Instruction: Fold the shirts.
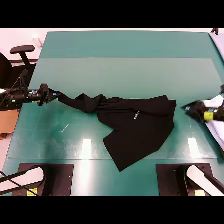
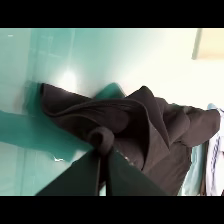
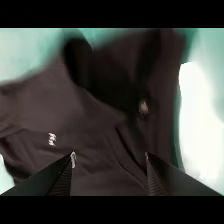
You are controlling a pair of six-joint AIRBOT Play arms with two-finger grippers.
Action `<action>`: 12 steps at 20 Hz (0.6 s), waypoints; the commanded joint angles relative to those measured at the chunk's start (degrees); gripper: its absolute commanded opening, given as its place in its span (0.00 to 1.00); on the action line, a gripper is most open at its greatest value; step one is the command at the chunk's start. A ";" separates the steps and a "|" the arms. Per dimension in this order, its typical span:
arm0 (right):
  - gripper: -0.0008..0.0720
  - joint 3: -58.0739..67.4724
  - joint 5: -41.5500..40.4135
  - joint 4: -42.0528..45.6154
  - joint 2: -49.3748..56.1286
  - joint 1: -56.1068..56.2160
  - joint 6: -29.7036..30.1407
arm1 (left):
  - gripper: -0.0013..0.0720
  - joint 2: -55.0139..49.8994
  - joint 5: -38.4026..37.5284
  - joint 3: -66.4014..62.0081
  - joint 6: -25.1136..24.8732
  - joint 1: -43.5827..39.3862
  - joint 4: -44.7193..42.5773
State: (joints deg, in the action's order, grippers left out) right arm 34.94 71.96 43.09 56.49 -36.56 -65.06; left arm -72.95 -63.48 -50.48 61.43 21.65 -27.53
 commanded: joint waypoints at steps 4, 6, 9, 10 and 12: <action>0.73 -16.22 -2.43 8.24 -7.56 1.11 -5.70 | 0.05 -0.02 0.33 0.00 -0.46 0.00 0.13; 0.73 -16.65 -3.50 7.65 -9.38 1.11 -6.40 | 0.05 -0.02 0.50 0.00 -0.46 0.00 0.13; 0.73 -16.44 -3.32 7.93 -10.27 1.14 -8.48 | 0.05 -0.02 0.81 0.00 -0.46 0.00 0.15; 0.73 -16.90 -3.17 7.37 -9.57 1.20 -8.50 | 0.05 -0.02 0.94 0.00 -0.46 0.00 0.15; 0.73 -18.18 -4.68 5.81 -7.13 3.56 -8.44 | 0.05 -0.02 0.79 0.00 -0.48 0.00 0.13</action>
State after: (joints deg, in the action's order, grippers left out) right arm 18.52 68.75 49.91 47.55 -35.05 -72.31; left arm -72.93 -62.76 -50.46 60.97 21.65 -27.38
